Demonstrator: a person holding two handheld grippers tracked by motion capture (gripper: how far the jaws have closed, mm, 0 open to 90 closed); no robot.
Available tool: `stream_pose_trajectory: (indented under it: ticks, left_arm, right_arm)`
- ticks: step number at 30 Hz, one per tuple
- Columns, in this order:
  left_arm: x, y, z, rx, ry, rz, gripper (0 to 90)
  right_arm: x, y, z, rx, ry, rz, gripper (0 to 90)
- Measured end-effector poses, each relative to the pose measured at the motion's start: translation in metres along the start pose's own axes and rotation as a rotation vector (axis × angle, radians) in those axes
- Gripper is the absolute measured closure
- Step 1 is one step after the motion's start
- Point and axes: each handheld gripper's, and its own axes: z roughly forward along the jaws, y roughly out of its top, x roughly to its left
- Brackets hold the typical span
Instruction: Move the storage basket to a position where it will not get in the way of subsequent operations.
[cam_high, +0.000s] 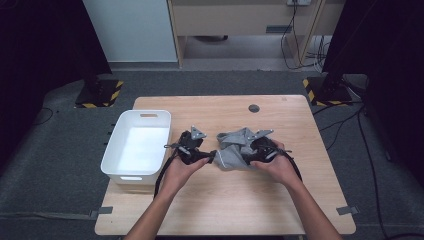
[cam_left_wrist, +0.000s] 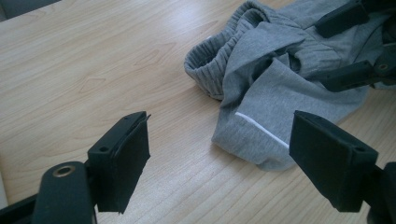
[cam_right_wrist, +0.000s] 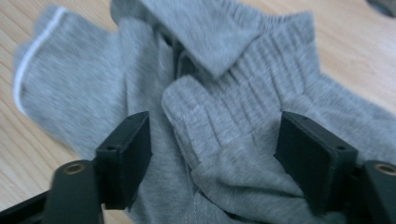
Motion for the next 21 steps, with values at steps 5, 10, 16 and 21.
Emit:
stream_pose_trajectory:
  ticks: [5,10,16,21]
  left_arm:
    - [-0.001,-0.001,-0.001,0.002,0.001,0.002,19.5]
    - [0.0,-0.003,-0.001,0.006,0.005,0.004,19.6]
    - [-0.002,-0.003,0.0,0.006,0.007,0.008,20.0]
    - [-0.003,-0.001,0.0,0.009,0.009,0.011,20.1]
  right_arm:
    - [-0.006,-0.001,0.0,0.003,-0.009,0.025,51.0]
    - [-0.013,0.001,-0.009,-0.025,0.021,0.075,70.6]
    - [-0.028,0.001,-0.022,-0.083,0.034,0.156,80.2]
    - [-0.041,0.002,-0.036,-0.111,0.005,0.163,80.0]
